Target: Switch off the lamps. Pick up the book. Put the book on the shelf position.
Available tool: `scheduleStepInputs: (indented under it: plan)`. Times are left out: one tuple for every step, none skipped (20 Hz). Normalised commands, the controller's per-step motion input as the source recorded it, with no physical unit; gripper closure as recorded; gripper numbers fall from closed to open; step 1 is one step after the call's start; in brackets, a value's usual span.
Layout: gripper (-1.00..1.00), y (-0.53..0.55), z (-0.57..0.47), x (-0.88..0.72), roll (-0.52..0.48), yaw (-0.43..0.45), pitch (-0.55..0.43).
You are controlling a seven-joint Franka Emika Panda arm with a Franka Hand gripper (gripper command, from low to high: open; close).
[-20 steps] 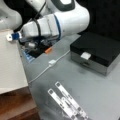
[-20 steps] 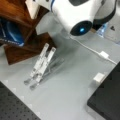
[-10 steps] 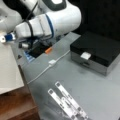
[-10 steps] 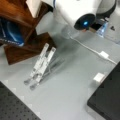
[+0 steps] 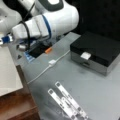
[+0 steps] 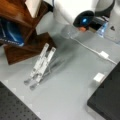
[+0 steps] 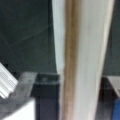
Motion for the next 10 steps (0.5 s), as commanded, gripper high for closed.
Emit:
scheduleStepInputs:
  plan:
    - [-1.0, -0.12, -0.06, -0.24, -0.043, 0.19, -0.155]
    - [-1.0, -0.13, -0.07, -0.24, -0.035, 0.188, -0.158]
    - [-1.0, -0.13, -0.07, -0.23, -0.031, 0.187, -0.155]
    - [-1.0, -0.12, -0.07, -0.23, -0.029, 0.189, -0.148]
    - [-1.0, -0.12, -0.07, -0.22, -0.026, 0.189, -0.144]
    - [-1.0, -0.11, -0.07, -0.21, -0.026, 0.19, -0.14]
    - [-1.0, -0.1, -0.08, -0.2, -0.024, 0.189, -0.141]
    - [-1.0, -0.08, -0.08, -0.19, -0.02, 0.182, -0.142]
    - [-1.0, -0.06, -0.07, -0.19, -0.018, 0.176, -0.14]
    - [-1.0, -0.05, -0.07, -0.18, -0.018, 0.175, -0.137]
